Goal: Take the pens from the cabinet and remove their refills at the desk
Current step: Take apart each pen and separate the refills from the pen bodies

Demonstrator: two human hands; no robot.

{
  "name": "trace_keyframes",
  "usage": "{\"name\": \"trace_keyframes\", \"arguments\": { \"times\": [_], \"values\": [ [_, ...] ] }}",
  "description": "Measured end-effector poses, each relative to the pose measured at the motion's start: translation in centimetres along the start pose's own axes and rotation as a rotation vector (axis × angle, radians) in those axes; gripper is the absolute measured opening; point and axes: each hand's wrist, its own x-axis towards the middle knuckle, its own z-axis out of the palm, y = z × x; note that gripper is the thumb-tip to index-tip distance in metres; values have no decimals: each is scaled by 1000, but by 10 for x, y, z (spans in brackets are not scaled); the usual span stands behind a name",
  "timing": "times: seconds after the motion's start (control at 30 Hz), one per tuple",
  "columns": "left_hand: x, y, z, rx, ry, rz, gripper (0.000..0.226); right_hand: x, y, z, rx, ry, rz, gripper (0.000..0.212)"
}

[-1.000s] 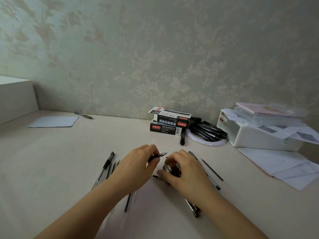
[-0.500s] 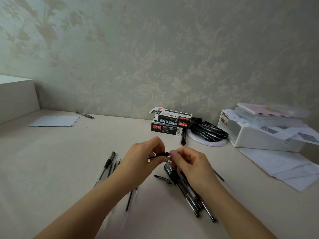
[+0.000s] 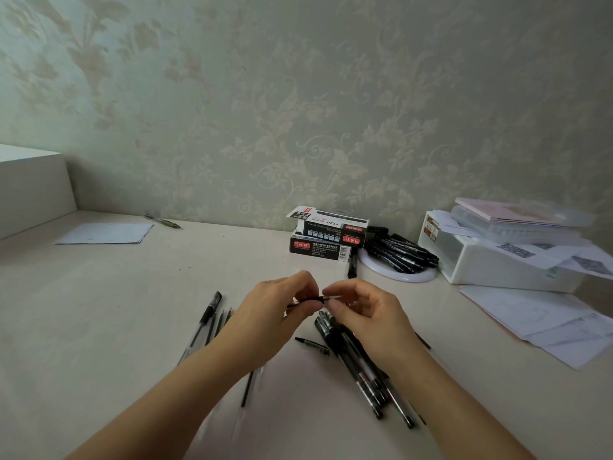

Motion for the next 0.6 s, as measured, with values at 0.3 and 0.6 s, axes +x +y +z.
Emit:
{"name": "trace_keyframes", "arguments": {
  "times": [0.3, 0.6],
  "values": [
    [0, 0, 2, 12, -5, -6, 8, 1, 3, -2, -28, 30, 36, 5],
    [-1, 2, 0, -18, -21, -32, 9, 0, 2, -1, -19, 64, 61, 13]
  ]
}}
